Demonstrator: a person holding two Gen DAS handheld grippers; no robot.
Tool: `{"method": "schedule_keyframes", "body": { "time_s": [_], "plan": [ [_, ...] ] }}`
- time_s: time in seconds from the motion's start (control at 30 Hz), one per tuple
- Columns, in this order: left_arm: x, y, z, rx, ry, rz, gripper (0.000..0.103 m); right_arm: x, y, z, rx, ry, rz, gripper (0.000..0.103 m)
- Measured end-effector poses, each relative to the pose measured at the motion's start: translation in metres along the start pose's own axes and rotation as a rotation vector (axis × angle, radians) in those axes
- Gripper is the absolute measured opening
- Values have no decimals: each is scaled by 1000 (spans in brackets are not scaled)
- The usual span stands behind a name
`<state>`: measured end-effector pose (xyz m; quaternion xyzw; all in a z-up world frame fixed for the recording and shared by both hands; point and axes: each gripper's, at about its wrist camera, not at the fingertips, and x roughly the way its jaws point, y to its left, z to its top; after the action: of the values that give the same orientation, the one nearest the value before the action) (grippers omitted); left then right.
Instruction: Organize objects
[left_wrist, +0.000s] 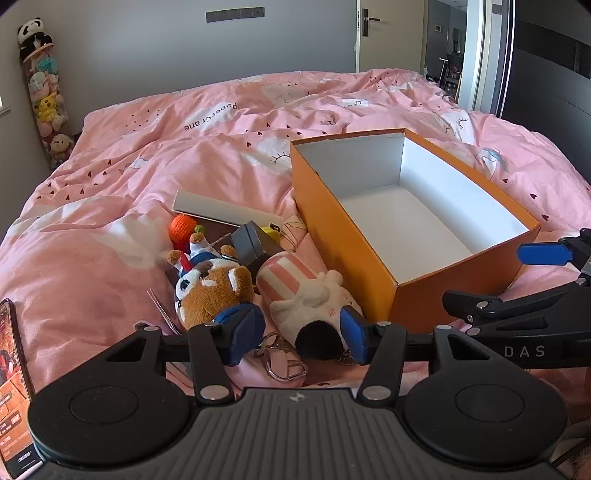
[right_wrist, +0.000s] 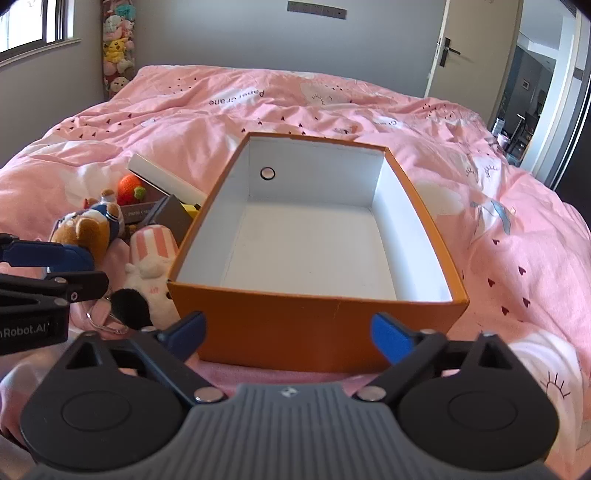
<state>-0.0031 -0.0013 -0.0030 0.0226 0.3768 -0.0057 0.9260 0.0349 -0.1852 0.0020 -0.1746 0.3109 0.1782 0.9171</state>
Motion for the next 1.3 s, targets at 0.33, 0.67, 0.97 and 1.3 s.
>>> {"method": "schedule_keyframes", "body": {
  "time_s": [0.33,0.67,0.97,1.3],
  "plan": [
    [-6,39,23,-105,27,2,51,-6,19,37,-90,-65,198,54],
    [29,100,44,-289,184,-91,56,41,61,84,-257,70,377,41],
    [65,126,46,-386,300,-204,71,93,93,98,-435,283,446,41],
    [96,134,48,-393,385,-289,80,128,111,109,-552,441,466,43]
  ]
}}
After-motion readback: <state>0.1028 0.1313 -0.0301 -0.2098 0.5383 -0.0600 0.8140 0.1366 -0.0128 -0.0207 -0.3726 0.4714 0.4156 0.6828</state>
